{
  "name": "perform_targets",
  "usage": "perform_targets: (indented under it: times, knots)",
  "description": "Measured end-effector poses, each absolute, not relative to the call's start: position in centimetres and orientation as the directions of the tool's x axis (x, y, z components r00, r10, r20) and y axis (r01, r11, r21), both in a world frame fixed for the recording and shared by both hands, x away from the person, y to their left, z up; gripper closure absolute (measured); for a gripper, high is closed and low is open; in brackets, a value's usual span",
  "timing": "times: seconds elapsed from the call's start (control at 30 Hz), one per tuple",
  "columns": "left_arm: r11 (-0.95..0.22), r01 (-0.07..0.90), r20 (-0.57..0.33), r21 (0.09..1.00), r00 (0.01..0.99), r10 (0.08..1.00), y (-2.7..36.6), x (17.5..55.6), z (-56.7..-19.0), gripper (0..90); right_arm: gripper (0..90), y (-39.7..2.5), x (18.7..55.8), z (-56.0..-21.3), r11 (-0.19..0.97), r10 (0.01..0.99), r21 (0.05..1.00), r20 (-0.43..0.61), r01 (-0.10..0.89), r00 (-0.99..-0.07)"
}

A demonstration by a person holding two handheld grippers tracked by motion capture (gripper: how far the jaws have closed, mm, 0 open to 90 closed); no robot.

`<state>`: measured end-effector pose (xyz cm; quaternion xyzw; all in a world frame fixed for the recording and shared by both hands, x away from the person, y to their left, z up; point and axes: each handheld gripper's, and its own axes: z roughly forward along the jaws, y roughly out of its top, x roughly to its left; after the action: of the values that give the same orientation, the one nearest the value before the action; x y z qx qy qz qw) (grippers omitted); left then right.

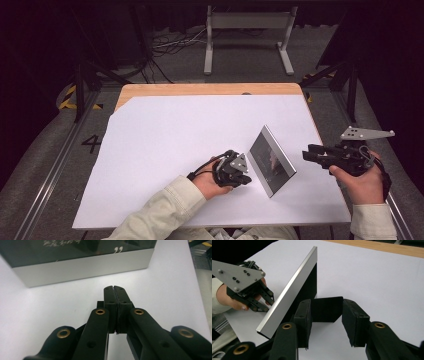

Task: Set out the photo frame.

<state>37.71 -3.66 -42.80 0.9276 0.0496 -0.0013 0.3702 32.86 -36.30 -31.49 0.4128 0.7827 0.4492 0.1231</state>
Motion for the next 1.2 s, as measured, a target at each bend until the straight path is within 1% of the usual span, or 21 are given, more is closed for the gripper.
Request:
perform_targets:
  times: [0.53, 1.2]
  knots:
    - [-0.695, 0.163, -0.036, 0.701, 0.980, 0.193, 1.2, 38.9, -42.4, 87.9, 60.2, -34.5, 33.1, -31.1, 0.273, 0.748, 0.784, 0.192, 0.557, -0.636]
    - [-0.689, 0.175, -0.031, 0.703, 0.976, 0.217, 2.0, 39.5, -42.3, 87.3, 58.9, -32.7, 33.0, -30.3, 0.275, 0.737, 0.780, 0.205, 0.563, -0.644]
